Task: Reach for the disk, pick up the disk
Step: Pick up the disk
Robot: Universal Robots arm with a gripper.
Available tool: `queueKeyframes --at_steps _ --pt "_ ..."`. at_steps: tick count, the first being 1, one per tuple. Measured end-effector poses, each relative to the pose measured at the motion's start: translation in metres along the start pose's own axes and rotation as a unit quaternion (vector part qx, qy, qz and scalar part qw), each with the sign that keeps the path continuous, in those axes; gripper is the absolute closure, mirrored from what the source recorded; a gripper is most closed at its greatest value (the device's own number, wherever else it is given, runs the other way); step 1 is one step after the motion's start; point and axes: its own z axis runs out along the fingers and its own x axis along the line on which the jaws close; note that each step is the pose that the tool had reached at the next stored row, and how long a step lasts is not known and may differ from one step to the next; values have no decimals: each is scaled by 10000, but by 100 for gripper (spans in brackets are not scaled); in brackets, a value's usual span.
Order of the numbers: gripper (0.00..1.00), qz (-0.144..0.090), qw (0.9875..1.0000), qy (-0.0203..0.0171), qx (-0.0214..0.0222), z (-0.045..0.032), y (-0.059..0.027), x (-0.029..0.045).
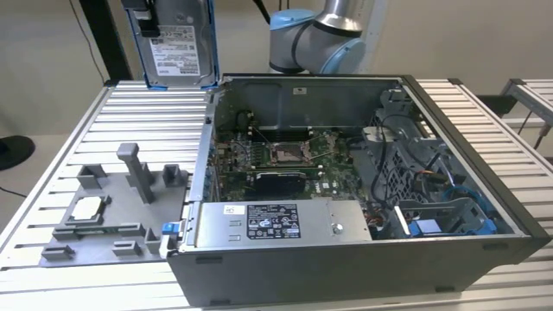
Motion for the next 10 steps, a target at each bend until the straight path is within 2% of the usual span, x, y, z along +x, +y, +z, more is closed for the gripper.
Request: queueKeyframes --at_steps 10 --pt "100 0 10000 0 0 0 -266 -1"
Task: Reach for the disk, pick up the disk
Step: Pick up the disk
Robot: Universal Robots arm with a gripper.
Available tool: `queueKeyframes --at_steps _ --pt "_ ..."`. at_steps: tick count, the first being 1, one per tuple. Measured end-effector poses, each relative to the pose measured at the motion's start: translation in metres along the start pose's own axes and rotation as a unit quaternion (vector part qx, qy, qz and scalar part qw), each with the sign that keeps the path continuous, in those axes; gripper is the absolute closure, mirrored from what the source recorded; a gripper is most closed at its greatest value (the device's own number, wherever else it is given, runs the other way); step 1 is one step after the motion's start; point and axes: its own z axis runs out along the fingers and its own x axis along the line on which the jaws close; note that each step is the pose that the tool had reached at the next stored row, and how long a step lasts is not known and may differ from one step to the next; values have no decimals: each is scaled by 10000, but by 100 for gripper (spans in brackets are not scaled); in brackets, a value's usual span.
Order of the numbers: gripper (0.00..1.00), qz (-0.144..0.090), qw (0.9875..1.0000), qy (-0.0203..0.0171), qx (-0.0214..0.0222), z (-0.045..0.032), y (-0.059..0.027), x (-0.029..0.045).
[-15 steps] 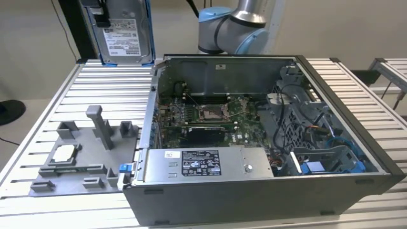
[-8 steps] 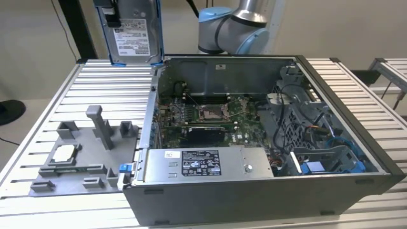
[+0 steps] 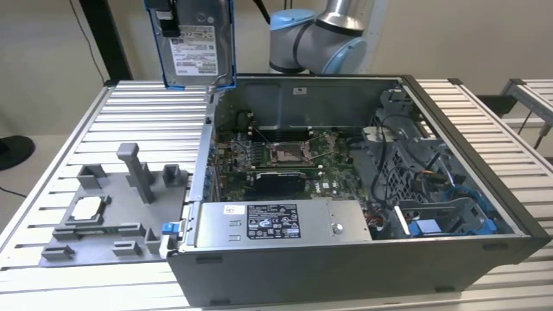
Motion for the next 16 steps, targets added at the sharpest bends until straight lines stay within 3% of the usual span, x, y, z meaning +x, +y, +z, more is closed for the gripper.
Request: queueKeyframes --at_steps 16 --pt "100 0 10000 0 0 0 -417 -1"
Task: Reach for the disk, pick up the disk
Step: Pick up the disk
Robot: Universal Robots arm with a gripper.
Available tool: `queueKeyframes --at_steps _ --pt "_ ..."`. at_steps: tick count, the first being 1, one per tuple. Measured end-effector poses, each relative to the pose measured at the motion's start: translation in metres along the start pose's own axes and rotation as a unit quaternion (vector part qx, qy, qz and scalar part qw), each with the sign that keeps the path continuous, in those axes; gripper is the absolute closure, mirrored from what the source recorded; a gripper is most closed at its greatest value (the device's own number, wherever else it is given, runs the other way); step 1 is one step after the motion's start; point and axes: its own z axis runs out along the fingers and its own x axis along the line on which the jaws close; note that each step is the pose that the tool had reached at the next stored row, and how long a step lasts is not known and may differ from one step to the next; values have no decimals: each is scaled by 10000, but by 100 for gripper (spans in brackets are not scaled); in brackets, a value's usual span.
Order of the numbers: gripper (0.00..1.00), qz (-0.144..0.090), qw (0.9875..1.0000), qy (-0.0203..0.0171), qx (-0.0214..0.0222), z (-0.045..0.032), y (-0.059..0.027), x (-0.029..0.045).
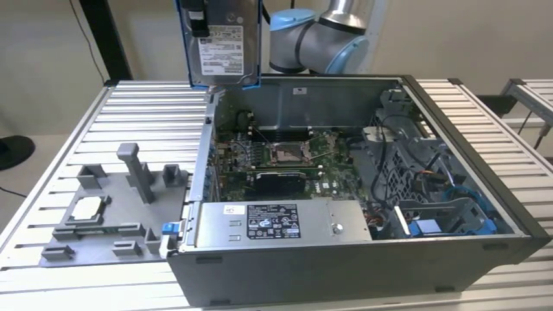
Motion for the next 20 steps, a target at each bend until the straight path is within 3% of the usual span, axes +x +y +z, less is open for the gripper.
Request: queueKeyframes --at_steps 15,20 --pt "100 -1 10000 0 0 0 -402 -1" --pt "100 0 10000 0 0 0 -605 -2"
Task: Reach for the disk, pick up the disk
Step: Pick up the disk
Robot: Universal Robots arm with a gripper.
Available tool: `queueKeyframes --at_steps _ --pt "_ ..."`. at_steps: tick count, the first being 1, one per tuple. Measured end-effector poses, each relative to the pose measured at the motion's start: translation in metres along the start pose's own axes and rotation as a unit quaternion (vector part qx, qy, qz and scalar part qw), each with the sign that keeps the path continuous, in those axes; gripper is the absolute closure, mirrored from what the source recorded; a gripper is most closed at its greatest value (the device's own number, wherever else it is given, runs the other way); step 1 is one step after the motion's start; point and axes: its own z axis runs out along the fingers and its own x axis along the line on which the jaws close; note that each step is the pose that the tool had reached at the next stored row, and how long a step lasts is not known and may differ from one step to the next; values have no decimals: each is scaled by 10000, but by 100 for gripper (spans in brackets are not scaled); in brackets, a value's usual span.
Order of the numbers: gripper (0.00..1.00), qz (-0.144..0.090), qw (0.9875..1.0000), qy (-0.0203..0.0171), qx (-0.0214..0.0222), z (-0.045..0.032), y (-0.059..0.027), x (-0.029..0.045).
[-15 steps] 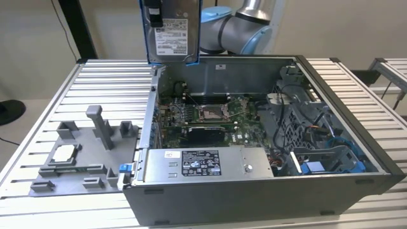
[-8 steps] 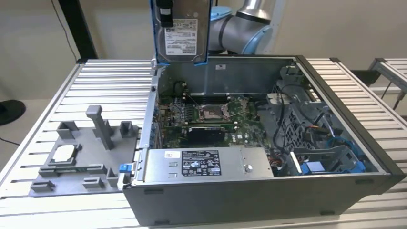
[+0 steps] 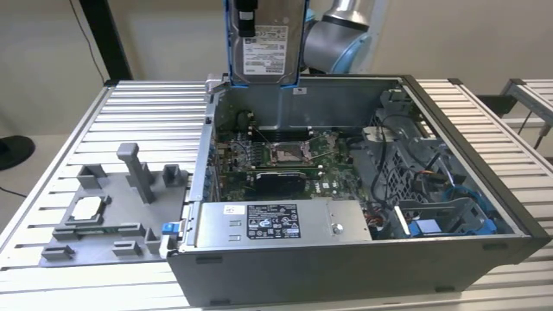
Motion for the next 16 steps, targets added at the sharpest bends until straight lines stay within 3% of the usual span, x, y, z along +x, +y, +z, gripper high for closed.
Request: queueKeyframes --at_steps 10,16 --pt "100 0 10000 0 0 0 -460 -1" --pt "100 0 10000 0 0 0 -640 -2"
